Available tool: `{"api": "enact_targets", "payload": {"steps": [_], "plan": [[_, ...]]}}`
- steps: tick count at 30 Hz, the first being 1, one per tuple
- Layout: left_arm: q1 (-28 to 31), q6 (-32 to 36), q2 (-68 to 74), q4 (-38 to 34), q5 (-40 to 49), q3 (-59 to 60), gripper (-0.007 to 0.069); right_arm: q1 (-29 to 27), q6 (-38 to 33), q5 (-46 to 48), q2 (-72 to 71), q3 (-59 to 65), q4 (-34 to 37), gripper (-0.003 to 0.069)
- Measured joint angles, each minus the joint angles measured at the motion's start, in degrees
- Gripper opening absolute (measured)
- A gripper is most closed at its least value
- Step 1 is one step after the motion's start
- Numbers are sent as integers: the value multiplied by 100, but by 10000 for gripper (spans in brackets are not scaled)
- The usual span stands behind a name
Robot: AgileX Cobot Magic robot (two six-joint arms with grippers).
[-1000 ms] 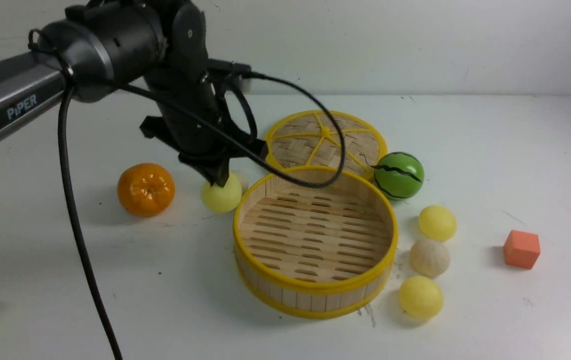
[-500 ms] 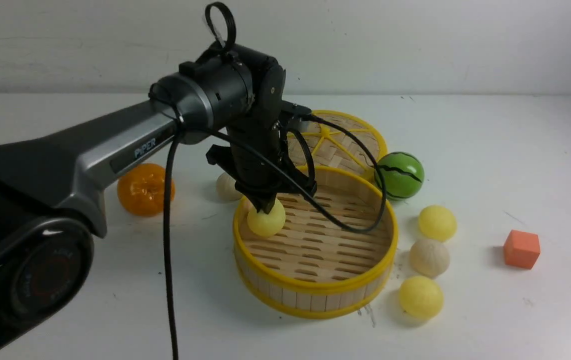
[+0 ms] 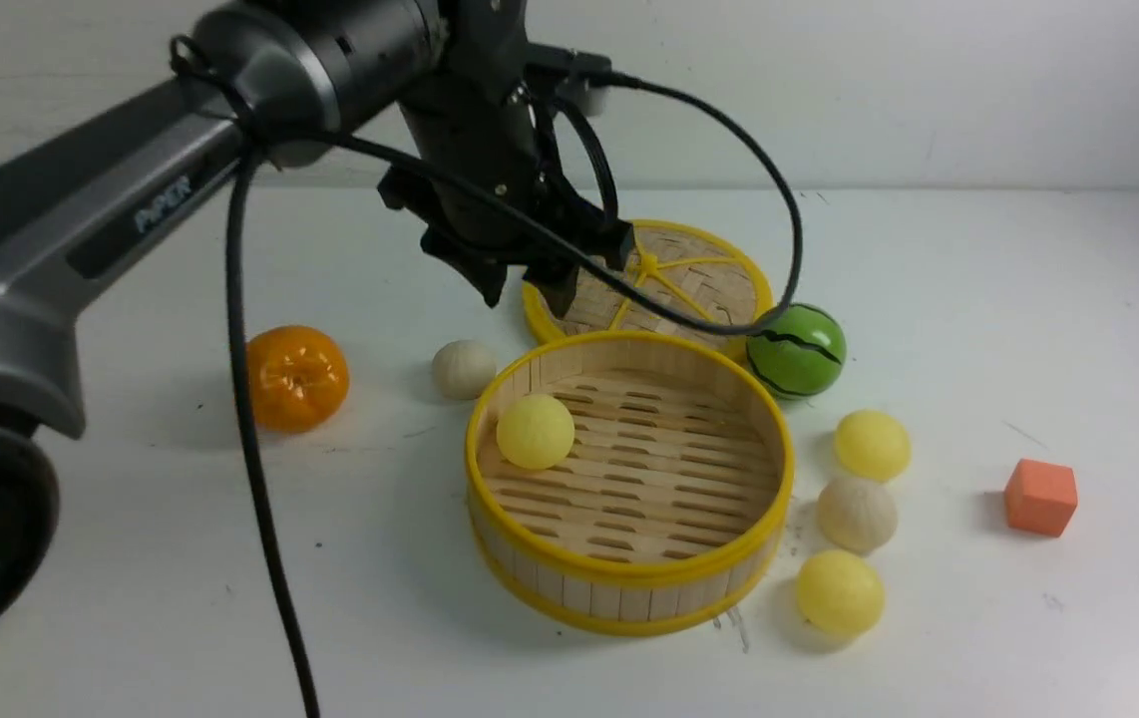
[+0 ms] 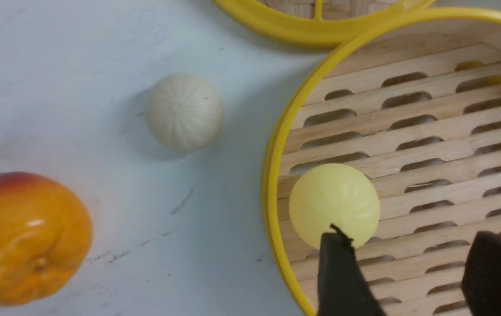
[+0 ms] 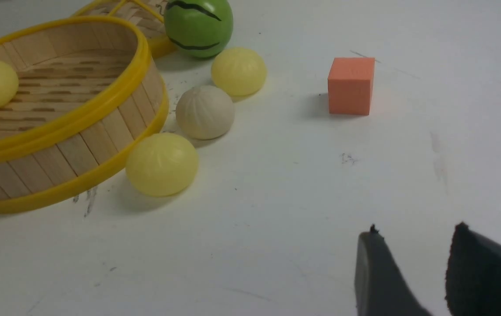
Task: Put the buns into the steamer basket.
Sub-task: Use the left arm to grab a steamed stuffed bun
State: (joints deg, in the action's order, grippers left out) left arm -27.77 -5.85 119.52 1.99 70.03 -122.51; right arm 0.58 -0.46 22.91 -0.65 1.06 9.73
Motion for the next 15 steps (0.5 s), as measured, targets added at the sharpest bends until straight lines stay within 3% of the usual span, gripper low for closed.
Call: {"api": "enact_targets", "payload": {"steps": [1,2,4,6,9,15], "plan": [[155,6,34,-75,6,-6,295,0,0,0,0,0,0,239],[184,14,34,-87,6,-6,286,0,0,0,0,0,0,239],[565,207,363,-265,-237,-6,166,0,0,0,0,0,0,239],[768,418,672,-353,-523,-12,127,0,0,0,0,0,0,239],[894,615,1014,-423,-803,-88,134,0,0,0,0,0,0,239],[932,733,1592,-523,-1209,-518,255,0,0,0,0,0,0,239]]}}
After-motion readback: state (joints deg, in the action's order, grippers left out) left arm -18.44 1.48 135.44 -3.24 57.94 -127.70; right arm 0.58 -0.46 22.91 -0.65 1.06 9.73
